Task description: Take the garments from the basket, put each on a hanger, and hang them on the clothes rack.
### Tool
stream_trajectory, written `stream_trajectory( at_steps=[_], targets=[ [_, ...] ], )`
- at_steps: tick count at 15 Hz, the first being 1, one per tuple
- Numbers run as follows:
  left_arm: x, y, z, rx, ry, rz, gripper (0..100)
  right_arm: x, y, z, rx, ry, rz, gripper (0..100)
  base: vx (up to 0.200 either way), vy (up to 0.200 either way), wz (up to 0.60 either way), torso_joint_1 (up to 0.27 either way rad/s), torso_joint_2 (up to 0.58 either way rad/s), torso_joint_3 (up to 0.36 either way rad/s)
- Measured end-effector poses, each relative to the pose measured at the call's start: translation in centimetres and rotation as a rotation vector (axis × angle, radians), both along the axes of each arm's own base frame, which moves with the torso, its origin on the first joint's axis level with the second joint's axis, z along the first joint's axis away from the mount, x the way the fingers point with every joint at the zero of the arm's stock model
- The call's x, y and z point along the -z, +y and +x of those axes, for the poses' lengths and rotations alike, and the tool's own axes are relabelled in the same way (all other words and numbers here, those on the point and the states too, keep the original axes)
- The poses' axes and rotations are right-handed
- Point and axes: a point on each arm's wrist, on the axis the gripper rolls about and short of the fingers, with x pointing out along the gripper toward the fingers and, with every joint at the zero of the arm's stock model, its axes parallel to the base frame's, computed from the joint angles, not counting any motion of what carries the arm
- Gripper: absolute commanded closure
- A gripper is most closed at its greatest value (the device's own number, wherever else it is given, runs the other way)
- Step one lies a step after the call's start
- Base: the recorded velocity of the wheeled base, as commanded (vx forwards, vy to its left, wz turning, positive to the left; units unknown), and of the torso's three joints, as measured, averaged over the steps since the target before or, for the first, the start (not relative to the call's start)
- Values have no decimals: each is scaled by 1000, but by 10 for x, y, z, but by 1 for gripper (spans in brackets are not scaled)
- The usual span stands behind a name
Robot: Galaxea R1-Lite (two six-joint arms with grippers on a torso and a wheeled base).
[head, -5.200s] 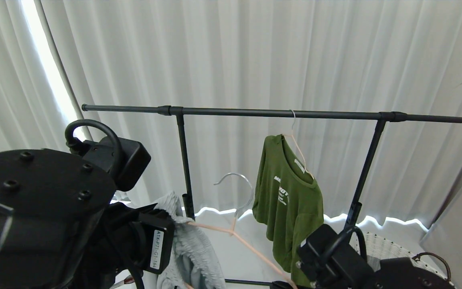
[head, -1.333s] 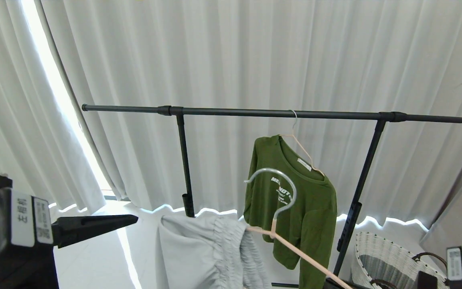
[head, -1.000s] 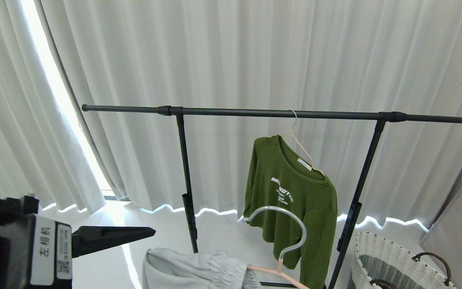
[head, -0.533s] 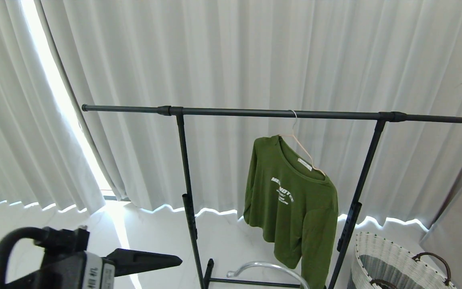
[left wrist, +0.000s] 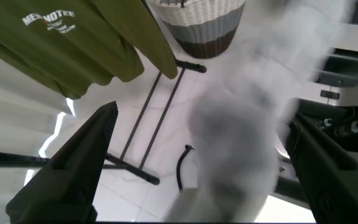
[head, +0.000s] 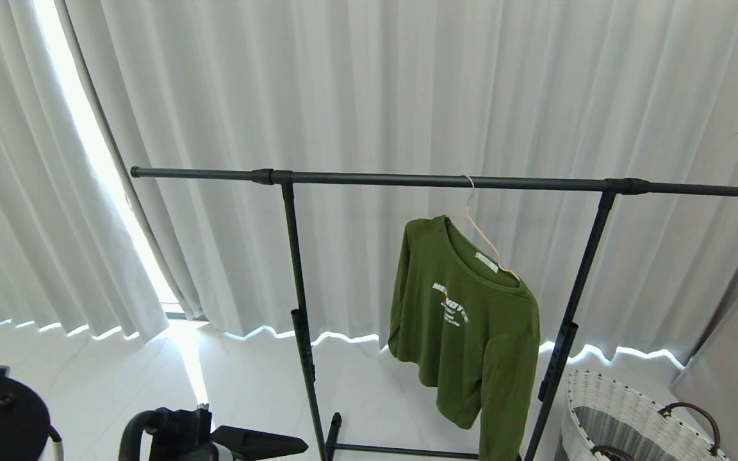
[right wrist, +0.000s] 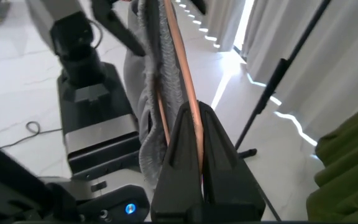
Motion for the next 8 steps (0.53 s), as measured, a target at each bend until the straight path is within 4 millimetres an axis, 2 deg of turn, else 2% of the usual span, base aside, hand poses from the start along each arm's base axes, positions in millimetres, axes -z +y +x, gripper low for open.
stream_trajectory(
  at_steps=[2, 3, 8],
  targets=[
    [3, -1, 0, 29, -1, 12, 0, 1, 1, -1, -9, 0, -7, 100, 0, 0, 0, 0, 0, 0],
    [4, -1, -1, 52, -5, 18, 100, 1, 2, -1, -11, 0, -10, 100, 0, 0, 0, 0, 0, 0],
    [8, -1, -1, 72, -9, 35, 100, 2, 2, -2, -13, -1, -13, 100, 0, 0, 0, 0, 0, 0]
  ],
)
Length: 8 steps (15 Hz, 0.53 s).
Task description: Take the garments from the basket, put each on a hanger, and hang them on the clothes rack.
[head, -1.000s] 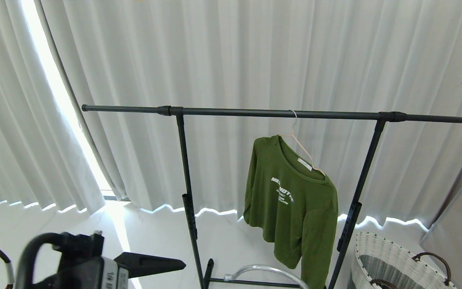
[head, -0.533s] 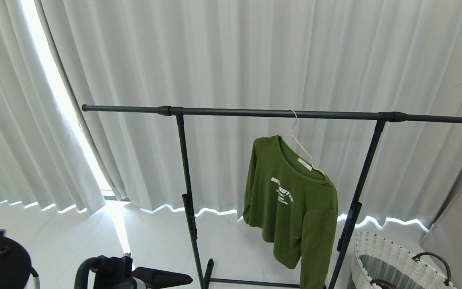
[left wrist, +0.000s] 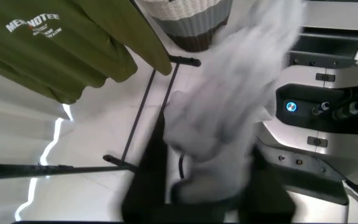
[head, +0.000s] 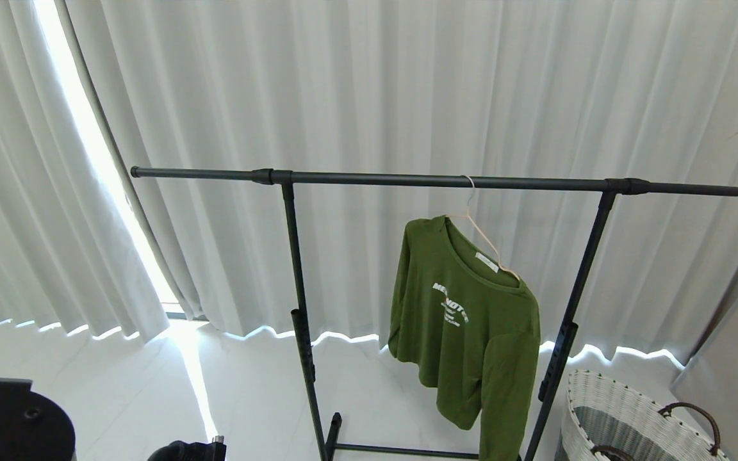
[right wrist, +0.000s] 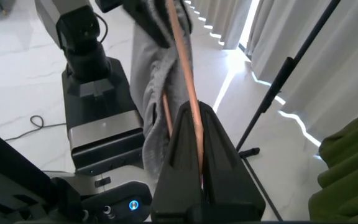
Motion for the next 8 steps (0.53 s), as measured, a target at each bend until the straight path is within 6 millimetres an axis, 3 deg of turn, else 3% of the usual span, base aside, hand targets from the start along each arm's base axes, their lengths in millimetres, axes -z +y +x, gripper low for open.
stream_trajectory(
  at_steps=[5, 6, 8],
  targets=[
    [1, 1, 0, -1, 0, 3, 100, 0, 0, 0, 1, 0, -1, 100, 0, 0, 0, 0, 0, 0],
    [1, 1, 0, -1, 0, 2, 100, 1, -1, 0, 1, -3, -4, 0, 0, 0, 0, 0, 0, 0],
    [1, 1, 0, -7, -4, 3, 100, 2, -2, 1, 6, -13, -10, 0, 0, 0, 0, 0, 0, 0]
  ],
)
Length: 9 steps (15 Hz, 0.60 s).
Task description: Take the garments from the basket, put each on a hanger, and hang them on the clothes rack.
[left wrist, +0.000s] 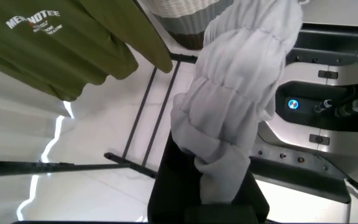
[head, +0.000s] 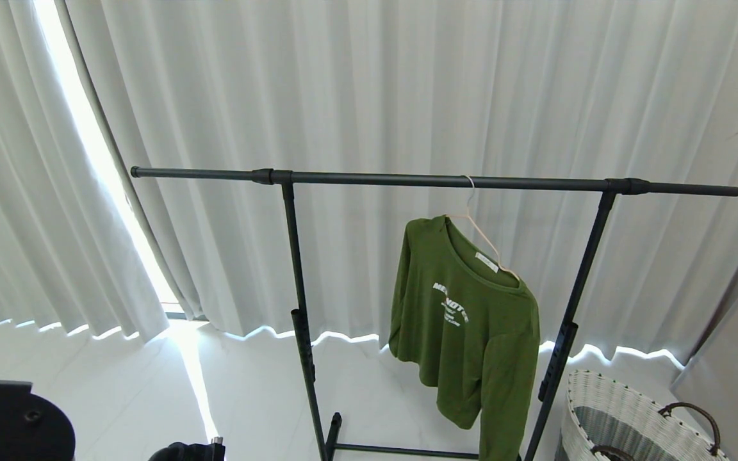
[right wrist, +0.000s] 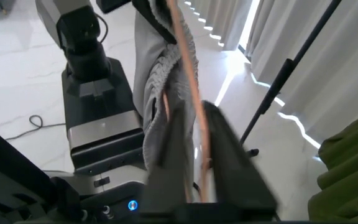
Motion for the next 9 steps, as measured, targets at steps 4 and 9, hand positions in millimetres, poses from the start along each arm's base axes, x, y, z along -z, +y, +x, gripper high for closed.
stream_trajectory(
  at_steps=[4, 9],
  targets=[
    [9, 5, 1, -136, -72, 84, 100, 6, -5, 17, 110, -39, -39, 0, 0, 0, 0, 0, 0, 0],
    [12, 9, 4, -385, -59, 88, 100, 9, -10, 37, 243, -52, -61, 0, 0, 0, 0, 0, 0, 0]
  ],
)
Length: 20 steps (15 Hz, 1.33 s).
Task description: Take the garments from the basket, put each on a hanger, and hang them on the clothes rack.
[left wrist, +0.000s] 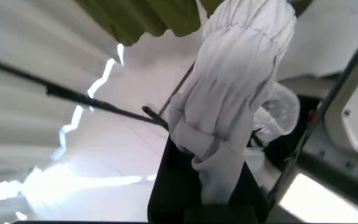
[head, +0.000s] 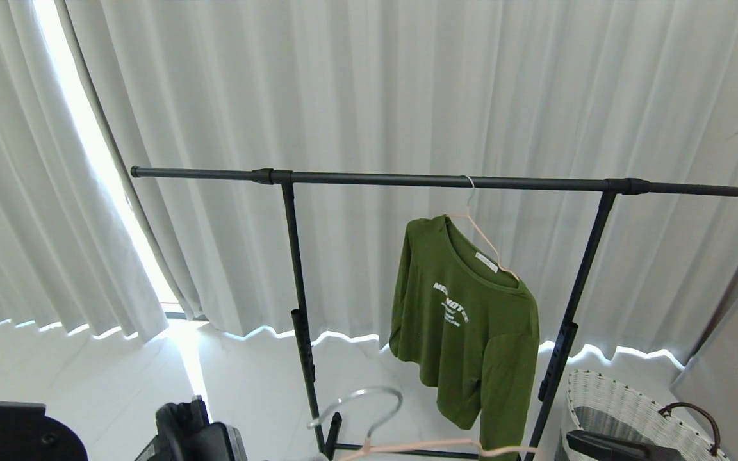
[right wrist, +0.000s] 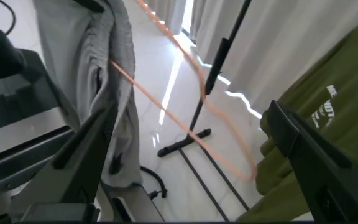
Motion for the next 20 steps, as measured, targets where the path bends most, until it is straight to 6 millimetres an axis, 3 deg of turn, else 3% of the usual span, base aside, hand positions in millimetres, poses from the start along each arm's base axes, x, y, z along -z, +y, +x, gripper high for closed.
stream_trajectory(
  at_steps=[4, 7, 12, 16, 20],
  targets=[
    [-25, -9, 9, -252, 22, -191, 100, 6, 1, 13, 83, 11, -41, 0, 0, 0, 0, 0, 0, 0],
    [-40, -14, 13, -295, -8, -255, 100, 12, 8, 27, 159, 39, -90, 0, 0, 0, 0, 0, 0, 0],
    [-52, -19, 14, -270, -52, -326, 100, 13, 59, 51, 218, 144, -57, 0, 0, 0, 0, 0, 0, 0],
    [-58, -21, 14, -247, -83, -338, 100, 28, 100, 68, 237, 181, -90, 0, 0, 0, 0, 0, 0, 0],
    [-63, -22, 14, -236, -102, -343, 100, 50, 105, 71, 269, 198, -172, 0, 0, 0, 0, 0, 0, 0]
  ],
)
